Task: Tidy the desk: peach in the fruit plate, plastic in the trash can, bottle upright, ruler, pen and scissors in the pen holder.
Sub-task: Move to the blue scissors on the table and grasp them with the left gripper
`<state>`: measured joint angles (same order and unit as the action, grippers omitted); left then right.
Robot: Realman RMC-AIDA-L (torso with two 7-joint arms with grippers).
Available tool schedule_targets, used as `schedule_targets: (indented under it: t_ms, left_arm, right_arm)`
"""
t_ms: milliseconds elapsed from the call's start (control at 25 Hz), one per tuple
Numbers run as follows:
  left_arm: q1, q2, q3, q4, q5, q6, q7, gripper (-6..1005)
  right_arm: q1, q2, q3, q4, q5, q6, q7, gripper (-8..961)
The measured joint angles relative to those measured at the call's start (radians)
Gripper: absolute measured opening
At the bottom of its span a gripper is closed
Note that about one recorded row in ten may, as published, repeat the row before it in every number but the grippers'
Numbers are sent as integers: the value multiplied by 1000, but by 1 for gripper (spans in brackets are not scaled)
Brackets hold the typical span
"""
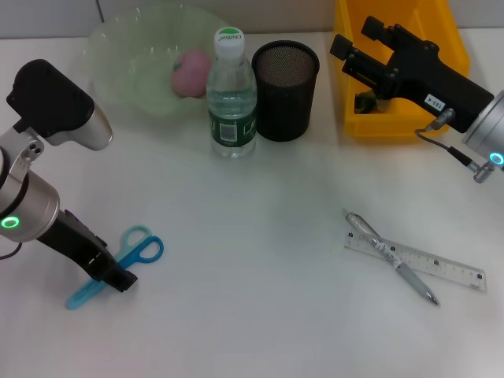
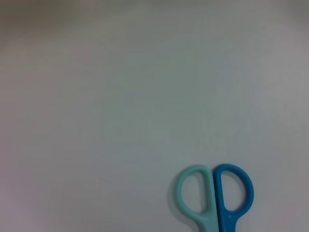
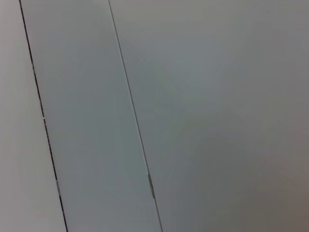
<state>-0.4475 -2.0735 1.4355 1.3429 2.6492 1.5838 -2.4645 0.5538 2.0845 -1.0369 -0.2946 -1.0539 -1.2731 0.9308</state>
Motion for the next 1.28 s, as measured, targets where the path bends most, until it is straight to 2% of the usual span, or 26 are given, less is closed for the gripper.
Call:
schedule_targets:
  t_ms: [1240,1280]
  left_arm:
    - [-5,-2,23,-4,14,-7,-12,763]
    - [-5,-2,23,-4,14,-7,-12,684]
  right_arm:
    - [5,0,5,0,0,0,5,716]
    - [5,0,5,0,0,0,5,715]
